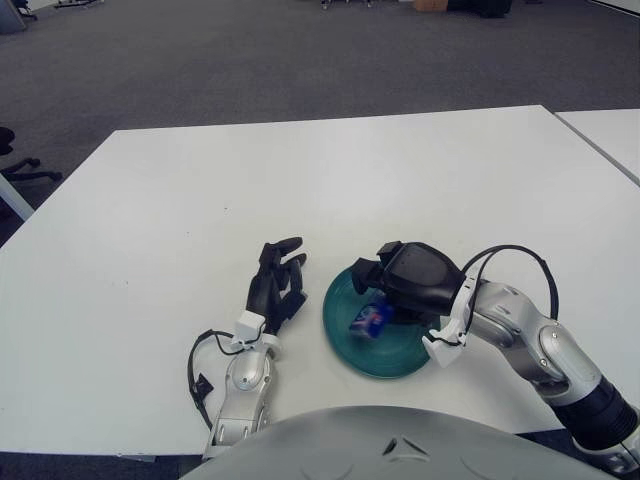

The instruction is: Put the gum into the plate.

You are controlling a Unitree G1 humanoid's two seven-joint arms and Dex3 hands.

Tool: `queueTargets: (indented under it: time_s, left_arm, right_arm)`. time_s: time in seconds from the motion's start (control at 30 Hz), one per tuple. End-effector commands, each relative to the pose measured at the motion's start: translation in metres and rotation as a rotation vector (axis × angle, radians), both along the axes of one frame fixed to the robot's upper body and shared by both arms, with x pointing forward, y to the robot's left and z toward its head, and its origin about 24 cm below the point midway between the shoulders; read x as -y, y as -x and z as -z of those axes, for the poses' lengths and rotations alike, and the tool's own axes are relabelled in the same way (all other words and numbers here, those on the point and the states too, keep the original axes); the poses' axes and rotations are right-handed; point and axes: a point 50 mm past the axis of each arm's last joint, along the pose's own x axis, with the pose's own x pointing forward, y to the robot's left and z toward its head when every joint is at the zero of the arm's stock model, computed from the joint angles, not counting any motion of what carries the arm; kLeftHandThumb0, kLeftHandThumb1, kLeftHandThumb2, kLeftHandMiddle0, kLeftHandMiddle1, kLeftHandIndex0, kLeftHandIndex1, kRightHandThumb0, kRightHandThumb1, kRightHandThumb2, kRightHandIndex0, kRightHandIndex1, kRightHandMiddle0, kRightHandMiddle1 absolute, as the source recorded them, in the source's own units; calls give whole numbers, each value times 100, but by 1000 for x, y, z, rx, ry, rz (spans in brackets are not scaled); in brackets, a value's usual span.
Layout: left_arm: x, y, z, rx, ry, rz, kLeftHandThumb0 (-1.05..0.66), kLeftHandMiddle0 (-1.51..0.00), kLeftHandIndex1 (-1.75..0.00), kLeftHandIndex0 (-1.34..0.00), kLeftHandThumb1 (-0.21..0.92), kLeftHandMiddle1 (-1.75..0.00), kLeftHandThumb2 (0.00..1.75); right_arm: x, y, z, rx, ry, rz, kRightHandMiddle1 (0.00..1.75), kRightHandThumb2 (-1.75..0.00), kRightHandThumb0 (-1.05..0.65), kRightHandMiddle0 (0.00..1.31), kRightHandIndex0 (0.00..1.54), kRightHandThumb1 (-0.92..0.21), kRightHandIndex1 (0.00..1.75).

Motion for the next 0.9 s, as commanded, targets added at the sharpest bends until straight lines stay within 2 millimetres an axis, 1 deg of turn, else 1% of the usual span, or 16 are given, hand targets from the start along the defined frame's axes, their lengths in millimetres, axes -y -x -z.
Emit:
queueTargets:
  time_s: [0.0, 0.07, 0.1, 0.17, 0.37, 0.57, 0.87]
  left_arm:
    - [1, 0, 4, -17, 2, -32, -86, -27, -101, -1, 92, -45, 94]
    - [2, -1, 4, -15, 3, -33, -88, -27, -95, 0, 92, -35, 95]
    - [2, -1, 4, -12, 3, -30, -88, -27, -94, 0, 92, -34, 96]
    - [2, -1, 3, -7, 4, -22, -89, -27, -88, 0, 92, -25, 97]
    - [4, -1, 4, -2, 6, 0, -91, -25, -81, 0, 92, -14, 97]
    - [6, -1, 3, 3, -10, 13, -91, -22, -72, 0, 92, -9, 97]
    - [6, -3, 3, 11, -1, 21, -93, -21, -69, 0, 92, -6, 97]
  right_arm:
    - [2, -6, -7, -8, -40, 17, 11, -101, -103, 0, 2, -92, 5]
    - [4, -7, -7, -15, -53, 24, 4, -100, -104, 0, 1, -92, 2]
    - [5, -7, -7, -19, -62, 28, 3, -99, -104, 0, 1, -92, 2]
    - [5, -7, -6, -30, -76, 32, 1, -98, -105, 0, 0, -92, 1]
    - [8, -8, -3, -59, -92, 40, 0, -96, -105, 0, 0, -92, 0]
    - [10, -10, -1, -89, -94, 38, 0, -95, -105, 0, 0, -92, 0]
    - [13, -12, -2, -112, -125, 48, 0, -96, -105, 0, 0, -92, 0]
